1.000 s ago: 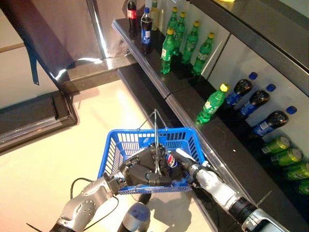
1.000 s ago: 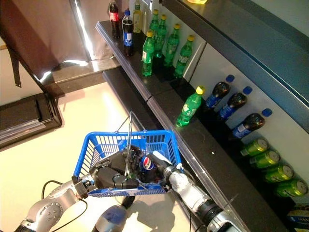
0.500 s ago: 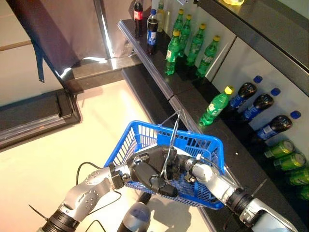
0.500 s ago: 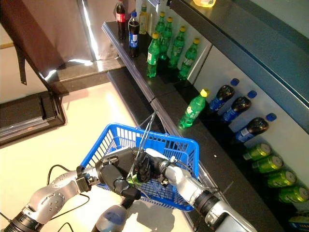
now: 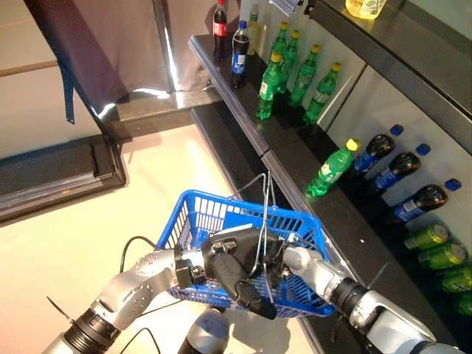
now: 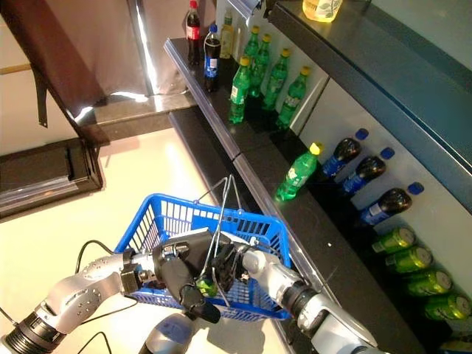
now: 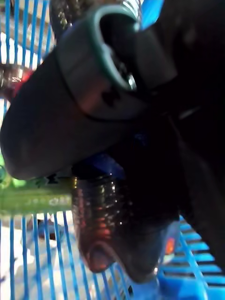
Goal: Pick up the drink and place into the basket.
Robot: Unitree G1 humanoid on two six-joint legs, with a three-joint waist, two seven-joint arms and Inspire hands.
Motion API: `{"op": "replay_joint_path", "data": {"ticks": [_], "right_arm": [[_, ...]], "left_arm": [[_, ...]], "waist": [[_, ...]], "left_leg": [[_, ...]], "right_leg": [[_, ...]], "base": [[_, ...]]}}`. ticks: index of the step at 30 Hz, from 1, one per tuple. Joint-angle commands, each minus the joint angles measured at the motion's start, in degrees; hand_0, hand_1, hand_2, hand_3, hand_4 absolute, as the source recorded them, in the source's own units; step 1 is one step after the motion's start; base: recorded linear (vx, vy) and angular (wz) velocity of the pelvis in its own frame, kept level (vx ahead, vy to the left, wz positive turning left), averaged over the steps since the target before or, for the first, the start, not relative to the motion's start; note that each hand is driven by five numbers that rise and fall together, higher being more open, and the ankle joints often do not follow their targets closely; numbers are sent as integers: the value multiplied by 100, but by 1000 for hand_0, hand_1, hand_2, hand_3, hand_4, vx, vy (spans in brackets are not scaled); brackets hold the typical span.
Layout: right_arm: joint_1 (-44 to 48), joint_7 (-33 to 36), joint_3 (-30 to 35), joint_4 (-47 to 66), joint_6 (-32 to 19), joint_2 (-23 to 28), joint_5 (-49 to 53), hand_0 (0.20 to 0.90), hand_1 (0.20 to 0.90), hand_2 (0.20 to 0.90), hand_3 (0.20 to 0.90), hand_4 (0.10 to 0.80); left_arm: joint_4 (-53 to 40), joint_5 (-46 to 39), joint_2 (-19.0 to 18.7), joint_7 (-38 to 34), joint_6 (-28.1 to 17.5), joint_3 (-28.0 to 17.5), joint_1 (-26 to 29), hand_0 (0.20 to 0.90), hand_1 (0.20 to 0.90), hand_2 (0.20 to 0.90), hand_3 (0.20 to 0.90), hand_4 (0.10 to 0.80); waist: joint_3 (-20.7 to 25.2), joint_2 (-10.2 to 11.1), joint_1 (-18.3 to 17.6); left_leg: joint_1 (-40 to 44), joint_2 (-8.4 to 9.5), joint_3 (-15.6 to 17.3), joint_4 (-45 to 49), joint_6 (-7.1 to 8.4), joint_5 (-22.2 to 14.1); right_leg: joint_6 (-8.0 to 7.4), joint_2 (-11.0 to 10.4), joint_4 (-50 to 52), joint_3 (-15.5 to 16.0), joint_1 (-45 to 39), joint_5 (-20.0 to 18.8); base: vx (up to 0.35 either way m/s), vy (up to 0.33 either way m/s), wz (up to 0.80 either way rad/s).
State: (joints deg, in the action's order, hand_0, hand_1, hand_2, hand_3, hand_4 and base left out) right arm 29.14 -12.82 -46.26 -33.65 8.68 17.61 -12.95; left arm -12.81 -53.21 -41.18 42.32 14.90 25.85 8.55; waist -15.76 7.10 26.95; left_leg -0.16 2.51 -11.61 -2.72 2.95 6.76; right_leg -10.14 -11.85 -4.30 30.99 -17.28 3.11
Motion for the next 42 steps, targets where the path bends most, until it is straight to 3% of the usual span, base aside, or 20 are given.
{"op": "replay_joint_path", "data": {"ticks": [1, 5, 6, 7, 15, 17, 18, 19, 20, 21, 22, 25, 29, 31, 35, 36, 37, 38, 42], "right_arm": [[296, 230, -352, -148, -112, -150, -178, 300, 300, 300, 200, 100], [253, 233, -279, -398, -35, -275, -274, 300, 300, 300, 200, 100], [237, 229, -264, -470, 12, -292, -297, 300, 300, 300, 200, 100], [221, 218, -271, -508, 23, -322, -325, 300, 300, 300, 200, 100], [182, 111, -259, -707, 71, -408, -472, 300, 300, 300, 200, 100], [196, 86, -261, -772, 63, -434, -489, 333, 333, 333, 238, 138], [196, 75, -269, -785, 66, -444, -499, 474, 474, 474, 403, 303], [180, 85, -272, -812, 51, -464, -525, 535, 535, 535, 475, 375], [185, 59, -273, -814, 58, -468, -520, 667, 667, 667, 628, 528], [182, 28, -275, -798, 81, -469, -518, 728, 728, 728, 700, 600], [181, 27, -265, -798, 89, -460, -523, 900, 900, 900, 900, 800], [153, 39, -287, -824, 99, -513, -562, 900, 900, 900, 900, 800], [151, 21, -279, -878, 107, -535, -564, 900, 900, 900, 900, 800], [155, 19, -297, -900, 118, -565, -546, 900, 900, 900, 900, 800], [155, 17, -279, -873, 163, -556, -515, 900, 900, 900, 900, 800], [153, 26, -280, -870, 170, -566, -494, 900, 900, 900, 900, 800], [132, 64, -257, -882, 180, -561, -470, 900, 900, 900, 900, 800], [134, 61, -265, -874, 179, -567, -465, 900, 900, 900, 900, 800], [127, 111, -213, -897, 182, -550, -424, 900, 900, 900, 900, 800]], "left_arm": [[-2156, -1536, 1505, 1292, -1452, -91, 1188, 300, 300, 300, 200, 100], [-2181, -1567, 1495, 1280, -1445, -100, 1201, 300, 300, 300, 200, 100], [-2195, -1573, 1501, 1268, -1454, -92, 1208, 300, 300, 300, 200, 100], [-2189, -1579, 1491, 1260, -1453, -114, 1204, 300, 300, 300, 200, 100], [-2249, -1633, 1476, 1197, -1416, -167, 1206, 300, 300, 300, 200, 100], [-2258, -1626, 1503, 1186, -1397, -162, 1201, 300, 300, 300, 200, 100], [-2262, -1624, 1502, 1185, -1400, -168, 1197, 300, 300, 300, 200, 100], [-2264, -1628, 1507, 1183, -1388, -180, 1191, 300, 300, 300, 200, 100], [-2264, -1628, 1506, 1183, -1391, -180, 1190, 300, 300, 300, 200, 100], [-2269, -1626, 1498, 1183, -1396, -177, 1187, 300, 300, 300, 200, 100], [-2277, -1632, 1503, 1185, -1395, -166, 1190, 300, 300, 300, 200, 100], [-2275, -1592, 1531, 1190, -1376, -172, 1169, 300, 300, 300, 200, 100], [-2288, -1604, 1531, 1161, -1386, -156, 1191, 300, 300, 300, 200, 100], [-2290, -1616, 1517, 1129, -1379, -170, 1201, 300, 300, 300, 200, 100], [-2313, -1604, 1529, 1104, -1360, -181, 1186, 300, 300, 300, 200, 100], [-2302, -1581, 1533, 1086, -1366, -183, 1172, 300, 300, 300, 200, 100], [-2302, -1586, 1540, 1069, -1374, -187, 1156, 300, 300, 300, 200, 100], [-2293, -1586, 1531, 1068, -1376, -199, 1148, 300, 300, 300, 200, 100], [-2296, -1560, 1528, 1036, -1375, -218, 1137, 300, 300, 300, 200, 100]], "waist": [[1617, -155, 132], [1622, -144, 148], [1626, -177, 153], [1638, -143, 149], [1646, -126, 170], [1645, -125, 176], [1646, -125, 178], [1649, -123, 179], [1652, -121, 178], [1653, -117, 178], [1647, -149, 187], [1653, -106, 182], [1642, -147, 197], [1650, -106, 197], [1640, -133, 207], [1650, -101, 196], [1643, -132, 204], [1650, -98, 195], [1641, -128, 198]], "left_leg": [[331, -21, -204, -228, -44, -304], [329, -13, -224, -228, -47, -301], [262, 30, -236, -228, -91, -151], [324, -8, -226, -228, -49, -302], [311, -7, -232, -228, -57, -288], [312, -3, -234, -228, -60, -289], [309, -2, -234, -228, -59, -291], [311, -4, -228, -228, -57, -295], [311, -2, -229, -228, -59, -299], [311, 0, -230, -228, -60, -301], [255, 33, -234, -228, -98, -161], [311, -1, -226, -228, -66, -302], [258, 29, -236, -228, -104, -151], [311, -5, -234, -228, -64, -293], [252, 29, -243, -228, -101, -152], [305, -3, -241, -228, -64, -293], [248, 29, -240, -228, -101, -150], [304, -5, -234, -228, -63, -292], [242, 25, -226, -228, -102, -144]], "right_leg": [[389, 289, 662, -25, 391, -57], [387, 292, 668, -26, 397, -62], [405, 251, 663, 70, 452, -208], [386, 293, 665, -27, 401, -62], [382, 285, 664, -26, 396, -65], [380, 282, 663, -22, 396, -65], [380, 284, 661, -23, 395, -63], [379, 287, 652, -29, 392, -65], [378, 288, 646, -31, 391, -66], [379, 290, 646, -32, 393, -66], [403, 254, 649, 57, 441, -200], [381, 294, 643, -40, 392, -69], [403, 253, 664, 49, 441, -199], [378, 295, 656, -41, 390, -66], [405, 266, 652, 44, 441, -206], [381, 302, 650, -46, 398, -74], [405, 264, 651, 41, 446, -207], [381, 300, 649, -48, 398, -72], [396, 263, 641, 36, 447, -220]], "base": [[0, 0, 0], [-12, 13, -1], [0, 0, 0], [0, 0, 0], [12, -8, 1], [0, 0, 0], [2, -4, 6], [0, 0, 0], [0, 0, 0], [-67, 62, -3], [0, 0, 0], [26, -26, -1], [-27, 33, -1], [40, -38, 1], [-14, 14, -1], [0, 0, 0], [74, -64, 5], [-63, 71, 4], [-16, 18, 0]]}}
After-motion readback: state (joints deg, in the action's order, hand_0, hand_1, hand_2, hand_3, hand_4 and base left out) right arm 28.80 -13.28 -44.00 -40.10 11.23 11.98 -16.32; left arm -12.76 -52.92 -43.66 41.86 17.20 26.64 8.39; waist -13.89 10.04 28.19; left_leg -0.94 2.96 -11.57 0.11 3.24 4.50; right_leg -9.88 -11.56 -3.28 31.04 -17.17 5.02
